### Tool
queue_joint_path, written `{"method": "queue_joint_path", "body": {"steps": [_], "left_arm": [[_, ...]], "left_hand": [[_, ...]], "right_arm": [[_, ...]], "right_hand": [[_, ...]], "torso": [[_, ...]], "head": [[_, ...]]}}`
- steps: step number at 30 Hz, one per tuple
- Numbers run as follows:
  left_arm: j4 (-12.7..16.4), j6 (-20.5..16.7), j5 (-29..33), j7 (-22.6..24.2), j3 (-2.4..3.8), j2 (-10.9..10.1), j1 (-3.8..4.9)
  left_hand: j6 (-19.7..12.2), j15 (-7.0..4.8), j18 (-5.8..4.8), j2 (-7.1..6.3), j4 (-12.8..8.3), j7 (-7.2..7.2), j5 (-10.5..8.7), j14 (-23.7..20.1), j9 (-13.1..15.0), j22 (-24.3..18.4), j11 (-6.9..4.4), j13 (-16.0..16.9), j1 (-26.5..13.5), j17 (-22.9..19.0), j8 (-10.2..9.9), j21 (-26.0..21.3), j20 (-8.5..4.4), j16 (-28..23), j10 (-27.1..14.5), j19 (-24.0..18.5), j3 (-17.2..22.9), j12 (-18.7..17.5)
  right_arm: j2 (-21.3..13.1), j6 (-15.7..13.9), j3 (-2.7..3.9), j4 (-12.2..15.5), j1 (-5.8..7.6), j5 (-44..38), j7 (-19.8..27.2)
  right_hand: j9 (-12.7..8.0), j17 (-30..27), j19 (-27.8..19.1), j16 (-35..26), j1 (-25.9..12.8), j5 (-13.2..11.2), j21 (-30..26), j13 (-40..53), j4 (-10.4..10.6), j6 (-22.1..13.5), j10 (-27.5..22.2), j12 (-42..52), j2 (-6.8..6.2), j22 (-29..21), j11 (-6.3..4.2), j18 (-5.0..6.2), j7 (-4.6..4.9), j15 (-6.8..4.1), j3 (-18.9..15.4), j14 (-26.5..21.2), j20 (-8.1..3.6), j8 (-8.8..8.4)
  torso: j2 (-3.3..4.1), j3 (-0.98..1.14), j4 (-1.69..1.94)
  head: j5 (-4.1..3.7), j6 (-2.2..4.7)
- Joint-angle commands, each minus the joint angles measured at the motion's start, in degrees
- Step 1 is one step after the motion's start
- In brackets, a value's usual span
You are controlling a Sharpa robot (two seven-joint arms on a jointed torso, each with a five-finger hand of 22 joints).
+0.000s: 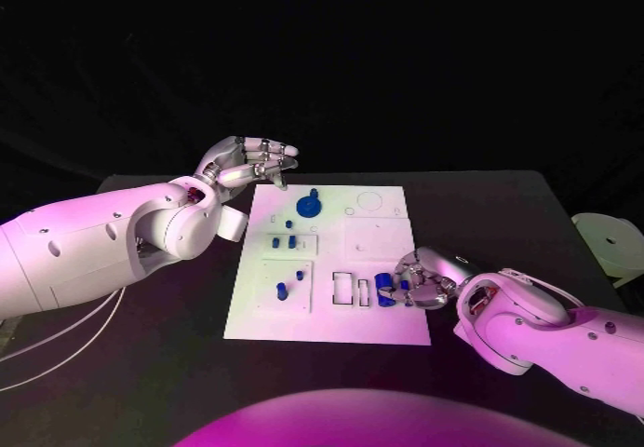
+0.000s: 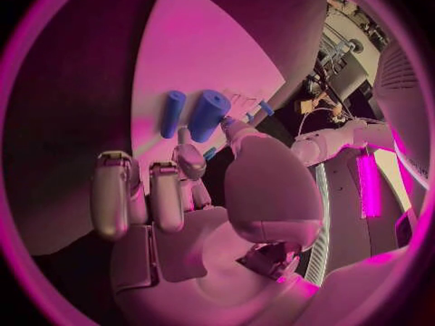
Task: Assemble the parts on the task board
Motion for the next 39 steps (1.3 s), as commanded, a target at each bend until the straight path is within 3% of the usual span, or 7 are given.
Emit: {"method": "queue_joint_path", "body": {"steps": [1,9,14,19,27,33,39], "left_arm": [[0.19,0.02,0.29,1.17,0.04,0.02,-0.02],[0.25,0.05,0.32,1.13,0.04,-0.12,-0.02],[0.28,0.12,0.33,1.06,0.04,-0.17,-0.02],[0.28,0.19,0.33,0.99,0.04,-0.22,-0.02],[0.28,0.31,0.33,0.86,0.04,-0.29,-0.02],[0.22,0.35,0.33,0.79,0.04,-0.33,-0.02],[0.24,0.53,0.33,0.66,0.04,-0.3,-0.02]], "left_hand": [[-0.36,0.09,0.79,0.12,0.11,-0.16,0.26,-0.04,-0.07,-0.07,-0.14,0.04,-0.28,0.05,0.25,0.02,-0.03,0.22,-0.34,-0.26,0.08,0.25],[-0.33,0.07,0.8,0.12,0.08,-0.17,0.26,-0.01,-0.07,-0.07,-0.16,0.07,-0.25,0.07,0.28,0.02,-0.04,0.26,-0.31,-0.23,0.09,0.33],[-0.33,0.07,0.8,0.12,0.08,-0.17,0.26,-0.01,-0.07,-0.07,-0.16,0.07,-0.25,0.07,0.28,0.02,-0.04,0.26,-0.31,-0.23,0.09,0.33],[-0.33,0.07,0.8,0.12,0.08,-0.17,0.26,-0.01,-0.07,-0.07,-0.16,0.07,-0.25,0.07,0.28,0.02,-0.04,0.26,-0.31,-0.23,0.09,0.33],[-0.31,0.07,0.81,0.1,0.07,-0.18,0.26,-0.01,-0.07,-0.08,-0.17,0.08,-0.26,0.11,0.31,0.02,-0.05,0.3,-0.32,-0.21,0.08,0.4],[-0.31,0.07,0.81,0.1,0.07,-0.18,0.26,-0.01,-0.07,-0.08,-0.17,0.08,-0.26,0.11,0.31,0.02,-0.05,0.3,-0.32,-0.21,0.08,0.4],[-0.32,0.07,0.8,0.08,0.07,-0.18,0.26,-0.02,-0.08,-0.09,-0.16,0.09,-0.28,0.13,0.33,0.01,-0.05,0.33,-0.36,-0.19,0.08,0.44]], "right_arm": [[0.43,2.91,-0.07,-0.4,-0.33,-1.93,-1.43],[1.24,3.43,-0.13,-1.21,-0.83,-2.77,-1.84],[1.8,2.63,-0.14,-1.37,-1.06,-2.95,-1.78],[1.88,-0.07,-0.14,-1.07,-1.15,-3.0,-1.29],[1.01,-6.13,-0.1,0.74,-1.17,-2.36,0.33],[0.24,-8.52,0.2,3.04,-0.23,-0.75,1.02],[1.27,-7.2,0.28,3.87,0.84,1.67,1.08]], "right_hand": [[0.12,3.7,2.05,0.29,0.13,0.34,0.48,0.11,0.26,0.18,0.28,0.14,-0.15,11.67,-0.09,-0.83,-0.17,0.0,-0.12,3.74,-0.18,-0.2],[0.32,4.26,2.21,0.57,0.56,0.47,0.89,0.83,0.33,0.4,0.66,0.54,-0.13,11.83,-0.15,-0.91,-0.25,-0.04,-0.45,3.85,-0.2,-0.1],[0.76,4.77,2.43,0.86,2.29,0.6,1.44,2.09,0.23,0.83,1.33,1.21,0.66,12.08,-0.31,-1.02,-0.4,-0.15,-0.69,3.94,-0.3,0.01],[1.45,6.08,3.23,1.52,5.17,-0.28,3.37,5.36,-0.12,2.58,3.48,3.25,2.33,12.77,-0.78,-1.41,-0.93,-0.51,0.15,4.21,-0.57,0.54],[2.4,6.58,4.0,1.8,7.63,-0.62,5.28,8.26,-0.48,4.96,5.5,4.94,3.78,13.4,-1.83,-1.8,-2.14,-1.35,2.26,4.31,-1.24,1.64],[2.89,6.55,4.12,1.79,6.9,-0.24,5.57,8.91,0.36,5.76,6.02,5.19,4.16,13.49,-2.16,-1.86,-2.5,-1.67,2.98,4.29,-1.58,2.12],[3.28,6.39,4.1,1.72,5.56,0.06,5.51,9.49,0.71,6.06,6.39,5.41,4.2,13.48,-2.3,-1.85,-2.65,-1.81,3.07,4.26,-1.75,2.45]], "torso": [[0.01,-0.04,0.01],[0.06,0.03,-0.03],[0.1,0.08,-0.02],[0.06,0.06,-0.07],[0.04,0.11,-0.12],[-0.04,0.02,-0.11],[0.04,0.01,-0.04]], "head": [[0.14,-0.13],[0.29,-0.22],[0.34,-0.26],[0.47,-0.38],[0.51,-0.41],[0.42,-0.33],[0.31,-0.17]]}}
